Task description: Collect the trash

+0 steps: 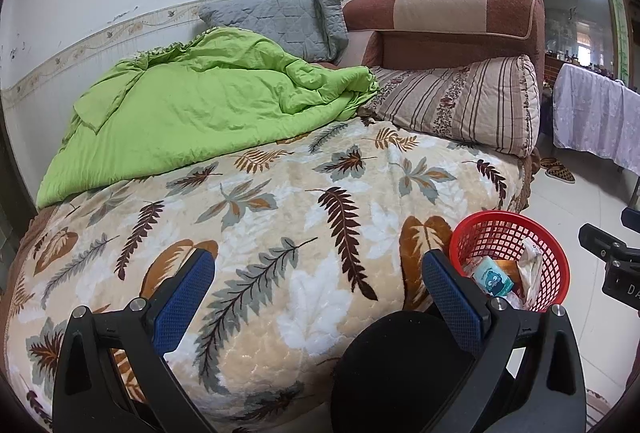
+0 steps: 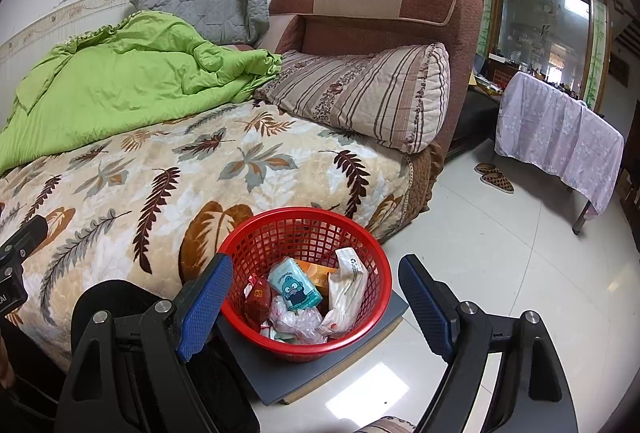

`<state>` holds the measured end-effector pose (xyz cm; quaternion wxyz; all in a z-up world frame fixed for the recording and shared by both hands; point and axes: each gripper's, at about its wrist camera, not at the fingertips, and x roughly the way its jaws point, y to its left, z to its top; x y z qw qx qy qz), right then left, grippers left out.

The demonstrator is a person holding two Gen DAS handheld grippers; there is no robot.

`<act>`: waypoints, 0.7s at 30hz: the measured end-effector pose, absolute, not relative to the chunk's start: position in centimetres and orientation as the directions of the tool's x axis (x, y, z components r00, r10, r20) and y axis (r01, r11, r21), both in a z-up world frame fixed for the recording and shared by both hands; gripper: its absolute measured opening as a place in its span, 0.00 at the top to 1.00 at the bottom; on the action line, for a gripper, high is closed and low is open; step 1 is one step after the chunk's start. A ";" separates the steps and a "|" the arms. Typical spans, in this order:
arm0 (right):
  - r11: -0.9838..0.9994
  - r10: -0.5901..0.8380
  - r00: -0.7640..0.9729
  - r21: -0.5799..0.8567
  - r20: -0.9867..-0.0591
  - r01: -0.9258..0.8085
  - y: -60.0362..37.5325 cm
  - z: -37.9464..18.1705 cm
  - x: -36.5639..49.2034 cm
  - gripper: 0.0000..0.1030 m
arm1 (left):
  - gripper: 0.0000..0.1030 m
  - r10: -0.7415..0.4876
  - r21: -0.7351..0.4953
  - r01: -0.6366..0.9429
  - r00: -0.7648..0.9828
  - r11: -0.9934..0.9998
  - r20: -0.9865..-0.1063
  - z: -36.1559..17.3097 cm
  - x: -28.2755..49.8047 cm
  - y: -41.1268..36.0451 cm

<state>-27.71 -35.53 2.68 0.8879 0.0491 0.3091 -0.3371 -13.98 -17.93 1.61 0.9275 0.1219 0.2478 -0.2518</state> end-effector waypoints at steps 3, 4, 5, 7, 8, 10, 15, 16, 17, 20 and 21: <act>0.768 -0.569 0.582 -0.122 -0.581 0.629 -35.5 2.7 -27.7 0.15 | 0.00 -0.406 0.103 0.526 0.752 0.844 -0.520 1.6 -14.0 -17.9; 0.768 -0.569 0.582 -0.122 -0.581 0.629 -35.5 2.7 -27.7 0.15 | 0.00 -0.405 0.102 0.526 0.752 0.844 -0.520 1.6 -14.0 -17.9; 0.768 -0.569 0.582 -0.122 -0.581 0.629 -35.5 2.7 -27.7 0.15 | 0.00 -0.406 0.103 0.526 0.752 0.844 -0.520 1.6 -14.0 -17.9; 0.768 -0.569 0.582 -0.122 -0.581 0.629 -35.5 2.6 -27.7 0.15 | 0.00 -0.408 0.102 0.528 0.751 0.843 -0.519 1.6 -14.0 -17.9; 0.768 -0.570 0.582 -0.123 -0.580 0.629 -35.5 2.6 -27.7 0.15 | 0.00 -0.408 0.102 0.528 0.752 0.843 -0.519 1.6 -14.0 -17.9; 0.768 -0.570 0.583 -0.123 -0.579 0.629 -35.5 2.6 -27.7 0.14 | 0.00 -0.409 0.102 0.528 0.752 0.843 -0.516 1.6 -14.0 -17.9; 0.768 -0.570 0.584 -0.124 -0.578 0.628 -35.5 2.6 -27.6 0.14 | 0.00 -0.409 0.101 0.528 0.753 0.843 -0.515 1.7 -14.1 -18.1; 0.769 -0.570 0.584 -0.123 -0.578 0.628 -35.5 2.6 -27.6 0.14 | 0.00 -0.409 0.101 0.527 0.753 0.844 -0.515 1.7 -14.1 -18.1; 0.768 -0.570 0.583 -0.124 -0.579 0.628 -35.5 2.6 -27.6 0.14 | 0.00 -0.409 0.101 0.528 0.753 0.844 -0.515 1.7 -14.1 -18.1; 0.768 -0.570 0.583 -0.124 -0.579 0.628 -35.5 2.6 -27.6 0.14 | 0.00 -0.409 0.100 0.527 0.754 0.844 -0.515 1.7 -14.1 -18.0; 0.768 -0.570 0.583 -0.124 -0.579 0.628 -35.5 2.6 -27.6 0.14 | 0.00 -0.408 0.101 0.527 0.754 0.844 -0.515 1.7 -14.1 -18.0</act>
